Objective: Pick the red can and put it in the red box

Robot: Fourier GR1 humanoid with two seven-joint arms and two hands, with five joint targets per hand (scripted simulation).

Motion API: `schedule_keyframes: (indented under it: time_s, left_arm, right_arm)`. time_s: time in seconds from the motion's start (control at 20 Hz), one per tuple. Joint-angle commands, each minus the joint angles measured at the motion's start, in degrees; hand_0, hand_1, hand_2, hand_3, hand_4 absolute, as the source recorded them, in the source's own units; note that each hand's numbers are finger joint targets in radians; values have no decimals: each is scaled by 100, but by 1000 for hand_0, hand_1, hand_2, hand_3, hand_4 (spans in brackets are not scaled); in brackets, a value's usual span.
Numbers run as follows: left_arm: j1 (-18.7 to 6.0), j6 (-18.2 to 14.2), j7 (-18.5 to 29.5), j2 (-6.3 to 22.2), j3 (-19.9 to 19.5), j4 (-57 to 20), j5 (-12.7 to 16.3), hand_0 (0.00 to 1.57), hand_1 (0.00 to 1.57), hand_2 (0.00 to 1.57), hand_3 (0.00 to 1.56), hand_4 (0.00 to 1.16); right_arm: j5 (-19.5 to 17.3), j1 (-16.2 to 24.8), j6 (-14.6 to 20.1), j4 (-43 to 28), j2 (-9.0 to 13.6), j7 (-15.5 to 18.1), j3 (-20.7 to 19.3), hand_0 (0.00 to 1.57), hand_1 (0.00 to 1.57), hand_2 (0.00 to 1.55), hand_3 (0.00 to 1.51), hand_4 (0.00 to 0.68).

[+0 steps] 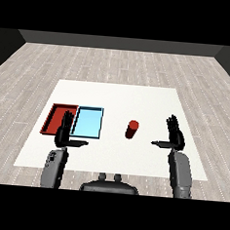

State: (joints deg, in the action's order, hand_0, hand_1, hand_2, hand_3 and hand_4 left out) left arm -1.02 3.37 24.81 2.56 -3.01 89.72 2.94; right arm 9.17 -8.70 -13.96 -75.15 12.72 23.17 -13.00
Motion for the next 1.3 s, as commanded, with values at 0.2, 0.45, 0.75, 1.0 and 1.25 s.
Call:
schedule_keyframes:
  time_s: [0.2,0.45,0.75,1.0,1.25]
  left_arm:
    - [-212,117,-318,108,-144,102,294,0,0,0,0,0]
    - [208,-128,96,-239,214,231,-29,0,0,0,0,0]
    - [167,123,-128,-41,-53,295,388,0,0,0,0,0]
    - [288,-71,-232,-112,137,543,98,0,0,0,0,0]
    - [-154,173,-287,106,-194,165,446,0,0,0,0,0]
  right_arm:
    - [-45,-206,52,-39,-118,-350,195,0,0,0,0,0]
    - [-259,-357,382,427,-639,-151,479,0,0,0,0,0]
    - [146,-779,160,575,-372,-789,301,0,0,0,0,0]
    - [70,-650,130,1049,-584,-361,412,0,0,0,0,0]
    - [-111,-912,325,1516,-852,-5,588,0,0,0,0,0]
